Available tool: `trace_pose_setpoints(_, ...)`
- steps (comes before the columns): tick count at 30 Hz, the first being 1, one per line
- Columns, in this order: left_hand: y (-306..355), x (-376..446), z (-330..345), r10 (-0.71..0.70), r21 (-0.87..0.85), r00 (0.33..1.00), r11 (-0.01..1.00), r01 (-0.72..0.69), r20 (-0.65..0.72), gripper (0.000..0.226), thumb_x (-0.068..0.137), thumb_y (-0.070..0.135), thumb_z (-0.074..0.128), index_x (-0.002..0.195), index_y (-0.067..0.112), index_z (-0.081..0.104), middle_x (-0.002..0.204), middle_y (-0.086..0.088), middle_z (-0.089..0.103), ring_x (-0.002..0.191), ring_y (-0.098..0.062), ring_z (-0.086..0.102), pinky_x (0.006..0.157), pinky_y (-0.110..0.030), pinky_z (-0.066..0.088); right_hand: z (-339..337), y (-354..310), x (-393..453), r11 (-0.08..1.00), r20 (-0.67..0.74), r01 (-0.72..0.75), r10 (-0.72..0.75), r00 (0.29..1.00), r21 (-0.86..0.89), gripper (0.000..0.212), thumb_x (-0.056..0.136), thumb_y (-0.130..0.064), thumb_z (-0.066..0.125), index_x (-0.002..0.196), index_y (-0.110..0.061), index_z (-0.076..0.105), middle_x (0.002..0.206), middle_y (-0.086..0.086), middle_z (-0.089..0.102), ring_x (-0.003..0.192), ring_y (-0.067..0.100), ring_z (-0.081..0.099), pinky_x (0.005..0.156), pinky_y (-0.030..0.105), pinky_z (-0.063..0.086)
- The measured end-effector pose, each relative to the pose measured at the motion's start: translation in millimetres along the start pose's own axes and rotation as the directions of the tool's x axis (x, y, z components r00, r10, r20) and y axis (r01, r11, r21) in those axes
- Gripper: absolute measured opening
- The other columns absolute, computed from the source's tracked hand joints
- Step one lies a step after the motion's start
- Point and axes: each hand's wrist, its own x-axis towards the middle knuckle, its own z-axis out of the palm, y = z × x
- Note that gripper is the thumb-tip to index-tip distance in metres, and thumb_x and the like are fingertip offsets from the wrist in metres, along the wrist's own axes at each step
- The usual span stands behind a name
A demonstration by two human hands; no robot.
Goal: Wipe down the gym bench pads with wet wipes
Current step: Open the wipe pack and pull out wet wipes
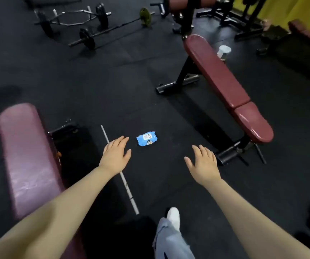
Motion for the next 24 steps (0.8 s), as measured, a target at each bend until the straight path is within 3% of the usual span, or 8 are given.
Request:
trace_pose_setpoints(2,8.5,27.3,3.3,-0.077,-0.077,0.997,0.994,0.076,-0.015,0.056,0.102,0.035,0.043,0.154,0.02,0.029,0.16,-0.002,0.029,0.148,-0.022,0.024,0.122,-0.04,0.018,-6.4,10.3,39.2,0.999,0.05,0.007,-0.009,0.999,0.036,0.065,0.099,-0.054,0.034,0.152,-0.018,0.024,0.159,0.009,0.024,0.148,0.026,0.014,0.122,0.042,0.009)
trace_pose_setpoints(11,16.0,168.0,12.0,-0.219,-0.132,0.975,0.968,0.214,-0.03,0.055,0.101,0.035,0.046,0.153,0.019,0.033,0.159,-0.001,0.032,0.147,-0.021,0.025,0.122,-0.041,0.018,-15.5,25.2,234.5,0.99,0.179,0.138,-0.142,0.974,0.034,0.063,0.099,-0.051,0.04,0.15,-0.016,0.029,0.156,0.008,0.03,0.146,0.024,0.02,0.121,0.042,0.016)
trace_pose_setpoints(24,-68.1,389.8,45.6,-0.308,-0.161,0.938,0.929,0.333,0.162,0.057,0.1,0.034,0.048,0.153,0.023,0.031,0.161,0.002,0.027,0.148,-0.018,0.021,0.122,-0.034,0.014,55.3,-47.2,490.0,0.985,0.37,0.171,-0.168,0.914,0.024,0.061,0.099,-0.044,0.045,0.151,-0.018,0.028,0.157,0.004,0.028,0.147,0.021,0.018,0.121,0.039,0.016)
